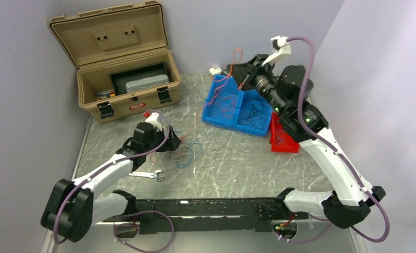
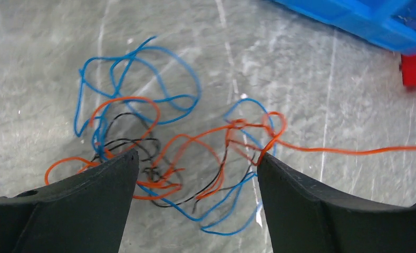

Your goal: Untangle the cables

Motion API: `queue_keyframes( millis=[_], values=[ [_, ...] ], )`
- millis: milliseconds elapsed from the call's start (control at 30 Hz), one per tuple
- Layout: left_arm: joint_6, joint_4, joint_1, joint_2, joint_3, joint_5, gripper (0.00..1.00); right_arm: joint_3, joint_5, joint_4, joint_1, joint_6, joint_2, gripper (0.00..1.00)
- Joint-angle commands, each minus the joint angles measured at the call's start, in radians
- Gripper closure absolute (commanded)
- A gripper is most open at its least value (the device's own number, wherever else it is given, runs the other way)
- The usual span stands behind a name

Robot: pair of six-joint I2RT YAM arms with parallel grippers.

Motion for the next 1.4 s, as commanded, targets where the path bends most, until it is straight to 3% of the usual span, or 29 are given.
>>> queue_keyframes(
  millis=[0,133,267,333,533,867,1367],
  values=[
    [-0.13,0.176,0.101,0.096,-0.068,0.178,0.15,0.158,0.051,-0.06,-0.015,-0.064,0.012,1.0],
    [-0.124,0.217,0.12,0.219,-0.051,0.237,0.24,0.278,0.057,-0.076,-0.027,-0.095,0.046,1.0],
    [-0.129,0.271,0.122,0.304,-0.054,0.261,0.45,0.4,0.103,-0.117,-0.037,-0.132,0.092,1.0],
    [-0.134,0.28,0.122,0.322,-0.059,0.262,0.49,0.445,0.12,-0.126,-0.042,-0.145,0.104,1.0],
    [-0.14,0.328,0.122,0.23,-0.109,0.259,0.48,0.433,0.142,-0.137,-0.05,-0.155,0.12,1.0],
    [0.009,0.053,0.076,0.008,0.01,0.185,0.46,0.324,0.137,-0.058,-0.09,-0.125,0.213,1.0],
    [0.047,-0.066,0.058,-0.145,0.045,0.141,0.39,0.28,0.106,0.013,-0.192,-0.09,0.46,1.0]
  ],
)
